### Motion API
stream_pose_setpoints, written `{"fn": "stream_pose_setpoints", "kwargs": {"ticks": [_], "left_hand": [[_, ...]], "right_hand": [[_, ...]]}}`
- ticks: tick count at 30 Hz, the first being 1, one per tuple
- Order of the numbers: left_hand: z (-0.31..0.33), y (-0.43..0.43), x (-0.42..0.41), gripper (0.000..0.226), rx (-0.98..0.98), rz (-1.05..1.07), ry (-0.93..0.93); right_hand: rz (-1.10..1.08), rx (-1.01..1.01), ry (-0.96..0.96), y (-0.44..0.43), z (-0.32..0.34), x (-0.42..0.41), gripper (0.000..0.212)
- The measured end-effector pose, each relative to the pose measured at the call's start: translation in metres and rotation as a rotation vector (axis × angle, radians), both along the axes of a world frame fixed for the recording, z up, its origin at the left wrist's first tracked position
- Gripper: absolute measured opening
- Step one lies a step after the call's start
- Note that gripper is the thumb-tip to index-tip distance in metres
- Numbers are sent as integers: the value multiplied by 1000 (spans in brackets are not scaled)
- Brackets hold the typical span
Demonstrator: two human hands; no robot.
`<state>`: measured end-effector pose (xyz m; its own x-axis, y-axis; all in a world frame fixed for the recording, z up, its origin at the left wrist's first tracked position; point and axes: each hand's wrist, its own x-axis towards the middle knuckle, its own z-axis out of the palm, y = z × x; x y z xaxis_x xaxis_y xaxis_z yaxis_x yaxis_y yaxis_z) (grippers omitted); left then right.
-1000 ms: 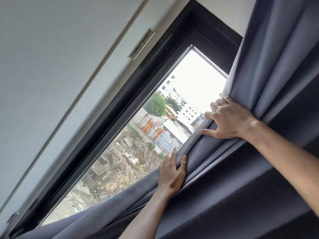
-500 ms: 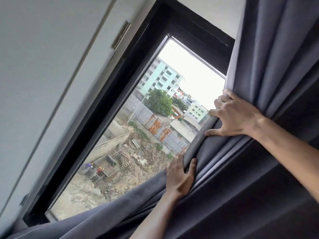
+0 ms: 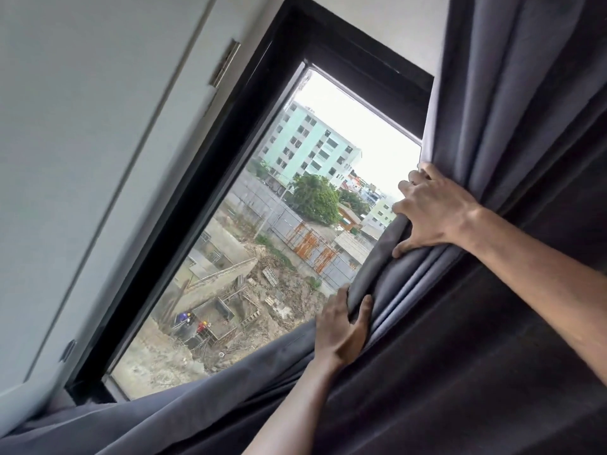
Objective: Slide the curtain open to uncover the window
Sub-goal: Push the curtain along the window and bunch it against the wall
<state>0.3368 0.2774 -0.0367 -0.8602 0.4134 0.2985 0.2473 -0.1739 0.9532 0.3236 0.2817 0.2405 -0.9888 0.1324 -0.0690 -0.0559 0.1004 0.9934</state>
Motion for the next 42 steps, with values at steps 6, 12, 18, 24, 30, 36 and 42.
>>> {"fn": "stream_pose_setpoints", "kwargs": {"ticks": [6,12,18,24,30,36,42], "left_hand": [[3,-10,25,61,7,40,56],[-9,-17,30,85,-65,-17,17],[-24,-7,50,85,-131,-28,42],[-18,19,105,92,-122,-32,111],[-22,58,157,106,-180,-61,88],[-29,90,209,88,-174,-126,75],[-26,129,258,96,-180,-121,114]], "right_hand": [[-338,50,30,-13,1,12,97],[-272,-69,78,8,-10,42,72],[3,-15,74,44,-20,100,45],[71,27,128,78,-24,155,24],[51,105,127,105,-29,200,26],[15,98,162,133,-31,248,41],[5,-19,189,182,-32,298,65]]}}
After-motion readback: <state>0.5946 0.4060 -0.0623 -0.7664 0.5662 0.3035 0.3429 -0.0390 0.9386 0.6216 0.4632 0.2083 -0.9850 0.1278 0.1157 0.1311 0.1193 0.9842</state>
